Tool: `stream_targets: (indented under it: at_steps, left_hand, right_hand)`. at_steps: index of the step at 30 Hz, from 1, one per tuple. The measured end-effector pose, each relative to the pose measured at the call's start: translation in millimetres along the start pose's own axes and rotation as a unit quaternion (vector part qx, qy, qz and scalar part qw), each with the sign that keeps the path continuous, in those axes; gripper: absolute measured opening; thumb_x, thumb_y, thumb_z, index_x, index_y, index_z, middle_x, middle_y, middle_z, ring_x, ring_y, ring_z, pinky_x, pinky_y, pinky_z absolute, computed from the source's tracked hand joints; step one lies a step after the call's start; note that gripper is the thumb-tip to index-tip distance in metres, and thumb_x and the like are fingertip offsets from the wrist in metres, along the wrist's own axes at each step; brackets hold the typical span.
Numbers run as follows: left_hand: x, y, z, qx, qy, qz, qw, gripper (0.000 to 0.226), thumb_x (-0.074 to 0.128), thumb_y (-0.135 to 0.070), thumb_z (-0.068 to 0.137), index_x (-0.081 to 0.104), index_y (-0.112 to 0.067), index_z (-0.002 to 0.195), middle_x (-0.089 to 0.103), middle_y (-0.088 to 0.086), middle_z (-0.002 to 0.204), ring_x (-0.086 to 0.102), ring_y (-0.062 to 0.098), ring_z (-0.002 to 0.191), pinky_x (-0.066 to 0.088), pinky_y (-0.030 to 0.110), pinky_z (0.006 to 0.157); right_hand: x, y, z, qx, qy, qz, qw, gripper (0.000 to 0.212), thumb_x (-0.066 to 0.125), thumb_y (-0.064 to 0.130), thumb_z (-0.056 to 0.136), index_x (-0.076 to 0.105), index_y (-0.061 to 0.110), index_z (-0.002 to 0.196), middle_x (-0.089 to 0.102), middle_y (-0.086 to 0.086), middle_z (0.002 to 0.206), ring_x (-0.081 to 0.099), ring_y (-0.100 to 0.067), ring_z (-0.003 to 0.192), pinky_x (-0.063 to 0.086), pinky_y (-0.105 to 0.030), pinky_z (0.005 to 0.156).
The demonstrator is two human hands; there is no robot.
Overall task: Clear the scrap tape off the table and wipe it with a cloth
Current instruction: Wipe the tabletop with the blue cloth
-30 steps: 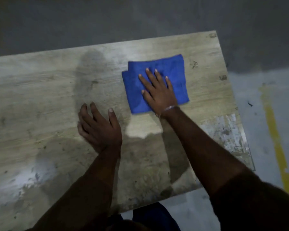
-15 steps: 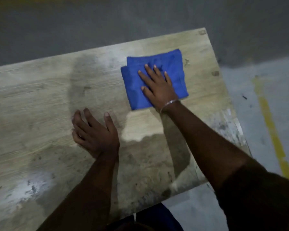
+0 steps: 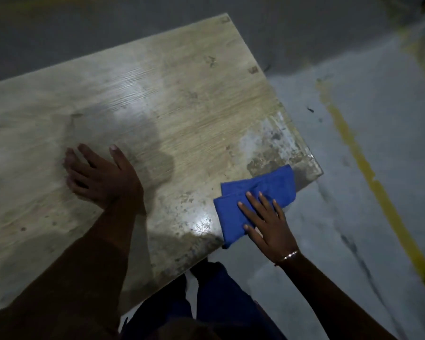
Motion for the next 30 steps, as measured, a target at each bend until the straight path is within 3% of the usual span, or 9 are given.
stream_targets:
  at_steps: [6,13,19,23,30]
  left_hand:
    - [-0.6,-1.8,1.6,-0.001,-0.005,-0.004,1.000,0.071,0.025,-0.063,0.106,0.034,-0.019,0.160,0.029,0.008,0.170,0.026,0.031,0.159,0.020,0.052,0.126]
    - [-4.6,-9.3,0.5,0.004,-0.035,0.043,0.998,0.063,0.034,-0.058,0.108,0.039,-0.016,0.155,0.036,0.011,0.165,0.033,0.032,0.155,0.028,0.051,0.122]
    - [-6.5,-15.5,-0.4,0.007,-0.057,0.021,0.998,0.056,0.049,-0.049,0.105,0.045,-0.016,0.149,0.041,0.012,0.160,0.041,0.033,0.146,0.030,0.051,0.117]
    - [-5.4,-15.0,1.9,0.009,-0.062,0.014,0.998,0.055,0.053,-0.046,0.103,0.046,-0.017,0.149,0.042,0.011,0.159,0.042,0.034,0.145,0.031,0.050,0.117]
    - [-7.6,-18.6,-8.6,0.026,-0.074,0.019,0.997,0.054,0.043,-0.051,0.106,0.041,-0.020,0.150,0.039,0.008,0.160,0.040,0.029,0.146,0.029,0.045,0.118]
  right_hand:
    - [-18.9,2.1,92.3,0.005,-0.008,-0.017,1.000,0.058,0.039,0.047,0.108,0.020,0.044,0.163,0.011,0.015,0.174,0.006,-0.015,0.162,0.012,-0.049,0.127]
    - [-76.3,9.7,345.1,-0.034,-0.024,-0.029,0.999,0.058,0.030,0.053,0.105,0.025,0.041,0.162,0.018,0.011,0.173,0.014,-0.017,0.161,0.015,-0.048,0.125]
    - [-122.3,13.9,526.0,-0.095,0.049,-0.029,0.994,0.060,0.032,0.050,0.105,0.023,0.039,0.163,0.017,0.006,0.173,0.011,-0.023,0.161,0.009,-0.055,0.126]
    - [-127.7,10.0,548.4,-0.111,0.038,-0.038,0.992,0.060,0.031,0.051,0.103,0.032,0.035,0.162,0.029,0.003,0.170,0.017,-0.023,0.159,0.011,-0.053,0.126]
    - [-101.4,-27.3,448.6,-0.116,-0.035,-0.075,0.990,0.059,0.024,0.051,0.107,0.021,0.036,0.164,0.017,0.006,0.174,0.015,-0.022,0.161,0.015,-0.050,0.126]
Point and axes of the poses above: each hand's wrist, its own z-axis towards the middle knuckle, its own x-axis out of the palm, y = z × x, the point moved 4 cm from there along z, towards the middle knuckle
